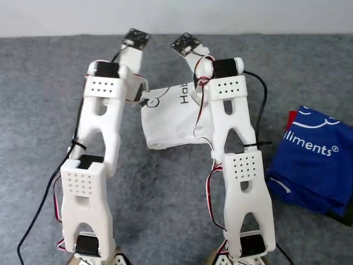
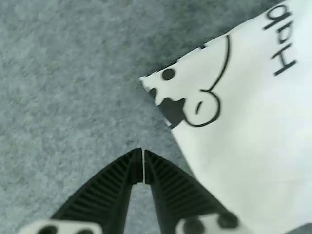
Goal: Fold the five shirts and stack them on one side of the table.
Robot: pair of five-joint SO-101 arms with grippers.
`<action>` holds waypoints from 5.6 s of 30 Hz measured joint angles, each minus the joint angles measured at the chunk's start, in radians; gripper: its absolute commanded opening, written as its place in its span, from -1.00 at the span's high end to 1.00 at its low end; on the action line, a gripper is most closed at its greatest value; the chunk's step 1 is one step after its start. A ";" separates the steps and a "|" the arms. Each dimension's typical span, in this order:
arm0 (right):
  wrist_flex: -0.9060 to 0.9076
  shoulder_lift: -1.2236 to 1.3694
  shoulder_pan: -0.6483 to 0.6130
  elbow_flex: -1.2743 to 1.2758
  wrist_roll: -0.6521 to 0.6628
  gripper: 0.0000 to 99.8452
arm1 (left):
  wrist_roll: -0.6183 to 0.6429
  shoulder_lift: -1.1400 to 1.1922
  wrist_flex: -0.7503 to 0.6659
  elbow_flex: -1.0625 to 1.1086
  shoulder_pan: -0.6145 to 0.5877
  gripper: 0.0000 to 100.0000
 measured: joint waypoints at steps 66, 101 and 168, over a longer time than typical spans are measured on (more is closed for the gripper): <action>0.043 -0.141 -0.305 0.433 -0.578 0.98 | 0.077 0.307 0.278 -0.769 -0.367 0.97; -0.110 -0.075 0.091 0.193 -0.319 0.59 | 0.048 0.032 0.281 -0.559 -0.539 0.97; 0.043 -0.069 0.017 0.071 -0.296 0.32 | 0.048 -0.051 0.281 -0.463 -0.539 0.97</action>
